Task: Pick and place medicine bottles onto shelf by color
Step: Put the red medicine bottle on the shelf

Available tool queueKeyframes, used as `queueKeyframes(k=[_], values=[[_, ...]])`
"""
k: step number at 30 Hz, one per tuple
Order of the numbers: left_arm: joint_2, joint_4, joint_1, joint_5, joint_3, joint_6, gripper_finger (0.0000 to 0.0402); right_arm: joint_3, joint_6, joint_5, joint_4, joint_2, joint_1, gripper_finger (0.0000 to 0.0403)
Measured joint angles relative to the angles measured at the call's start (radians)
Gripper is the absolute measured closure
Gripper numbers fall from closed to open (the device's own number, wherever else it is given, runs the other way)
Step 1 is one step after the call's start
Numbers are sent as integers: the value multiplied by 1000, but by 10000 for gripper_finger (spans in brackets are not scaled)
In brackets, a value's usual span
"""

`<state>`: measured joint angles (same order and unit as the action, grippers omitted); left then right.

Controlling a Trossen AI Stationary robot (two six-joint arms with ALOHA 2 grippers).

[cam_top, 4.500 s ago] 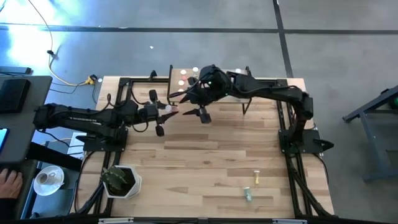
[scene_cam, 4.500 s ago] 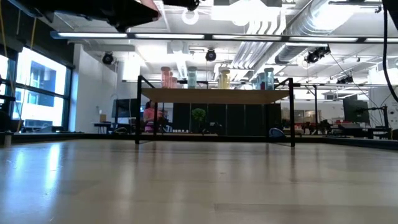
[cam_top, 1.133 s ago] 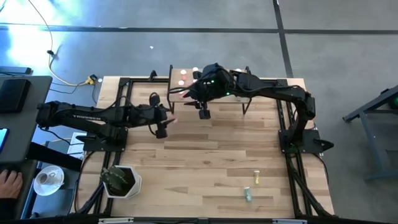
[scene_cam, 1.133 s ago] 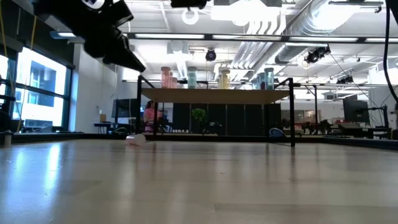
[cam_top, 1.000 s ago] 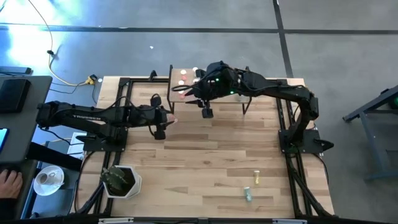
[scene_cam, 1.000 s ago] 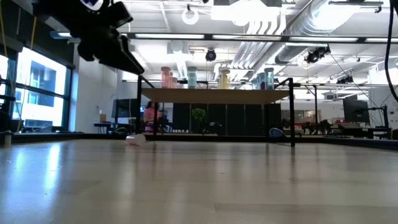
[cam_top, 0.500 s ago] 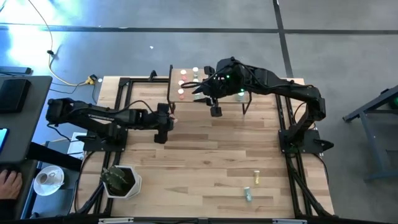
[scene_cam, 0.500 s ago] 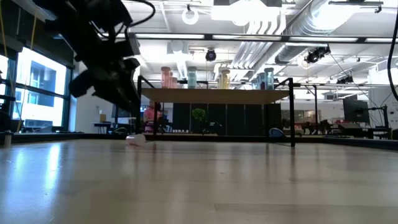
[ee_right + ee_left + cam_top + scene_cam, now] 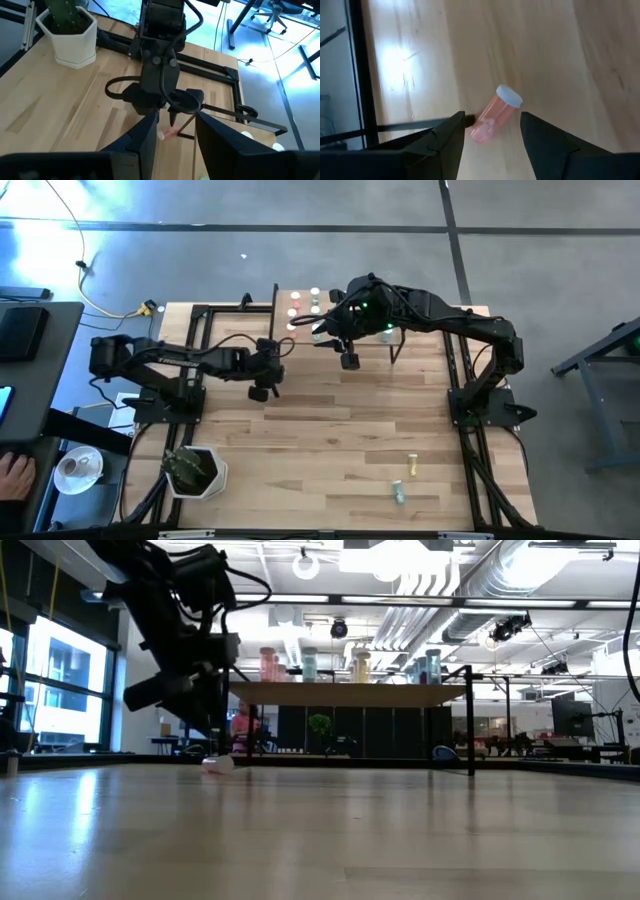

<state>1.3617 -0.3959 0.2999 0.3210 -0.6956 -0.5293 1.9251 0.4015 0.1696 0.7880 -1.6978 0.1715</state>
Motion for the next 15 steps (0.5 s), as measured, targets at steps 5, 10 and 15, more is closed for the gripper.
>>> queueKeyframes(k=[5,10,15], values=[[28,-4,13,-17,0,-50,221,0,0,0,9,0,0,274],[45,-5,0,-24,0,-49,221,0,0,0,28,0,0,274],[54,-24,-1,-27,0,-6,221,0,0,1,45,0,0,274]])
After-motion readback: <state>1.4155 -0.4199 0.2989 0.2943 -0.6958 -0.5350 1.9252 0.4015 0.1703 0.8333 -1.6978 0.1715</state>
